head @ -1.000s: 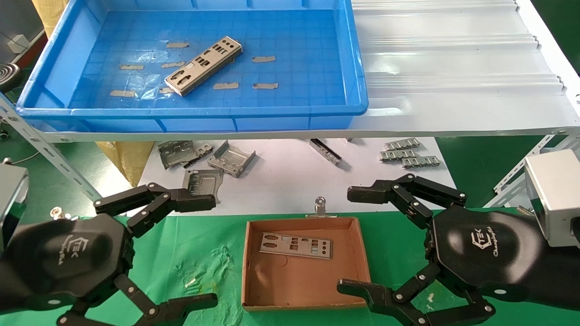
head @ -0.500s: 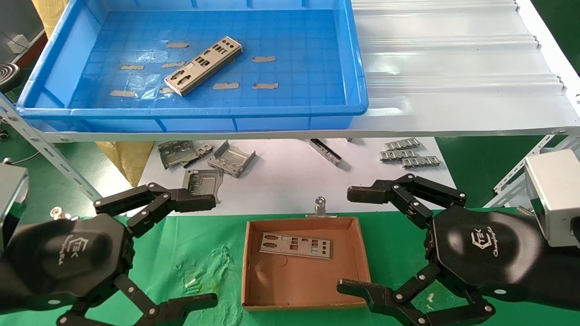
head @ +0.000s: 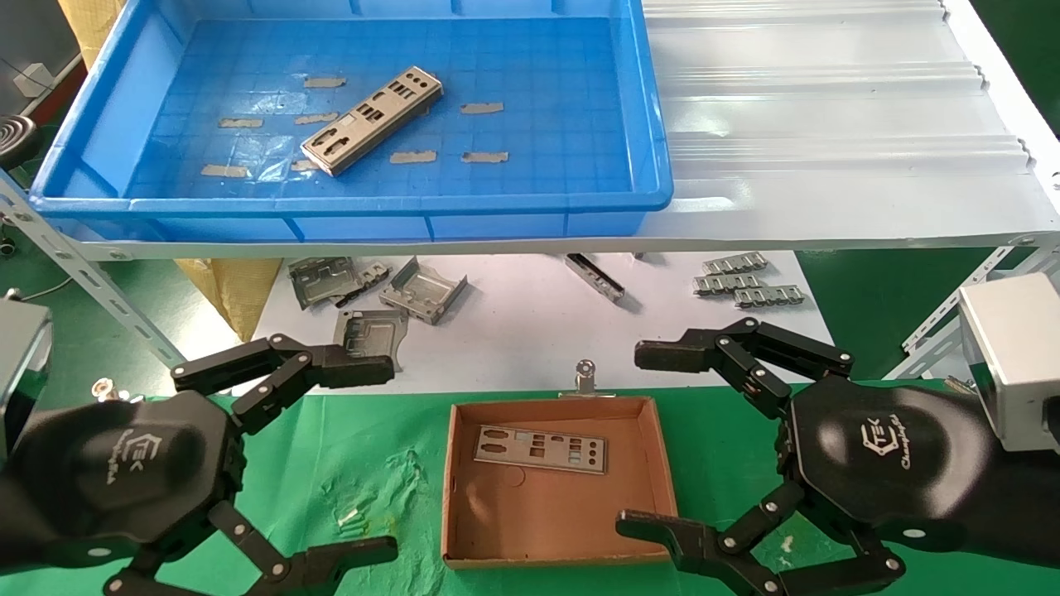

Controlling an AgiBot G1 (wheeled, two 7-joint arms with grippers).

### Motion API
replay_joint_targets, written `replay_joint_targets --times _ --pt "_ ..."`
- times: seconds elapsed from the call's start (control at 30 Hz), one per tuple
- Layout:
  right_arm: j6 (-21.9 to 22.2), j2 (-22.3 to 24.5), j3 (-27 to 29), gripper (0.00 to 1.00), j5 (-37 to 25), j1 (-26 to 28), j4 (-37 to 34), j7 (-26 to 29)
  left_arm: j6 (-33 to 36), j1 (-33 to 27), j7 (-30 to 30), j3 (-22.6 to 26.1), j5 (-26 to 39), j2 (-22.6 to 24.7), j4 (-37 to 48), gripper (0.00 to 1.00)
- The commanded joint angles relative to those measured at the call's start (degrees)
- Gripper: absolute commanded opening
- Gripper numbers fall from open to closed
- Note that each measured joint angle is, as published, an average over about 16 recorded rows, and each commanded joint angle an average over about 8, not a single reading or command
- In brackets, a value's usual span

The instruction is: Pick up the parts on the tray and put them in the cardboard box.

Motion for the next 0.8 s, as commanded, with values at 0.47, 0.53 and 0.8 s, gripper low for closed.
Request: replay_joint_targets --times 0.47,0.53,0.8 --pt "0.0 0.0 0.0 1.0 0.0 0.0 0.0 0.0 0.0 0.0 0.0 0.0 0.0 0.0 0.0 1.0" --pt "0.0 0.0 0.0 1.0 0.0 0.0 0.0 0.0 0.0 0.0 0.0 0.0 0.0 0.0 0.0 1.0" --pt "0.0 0.0 0.0 0.37 0.0 0.0 0.0 0.0 0.0 0.0 0.0 0.0 0.0 0.0 0.0 1.0"
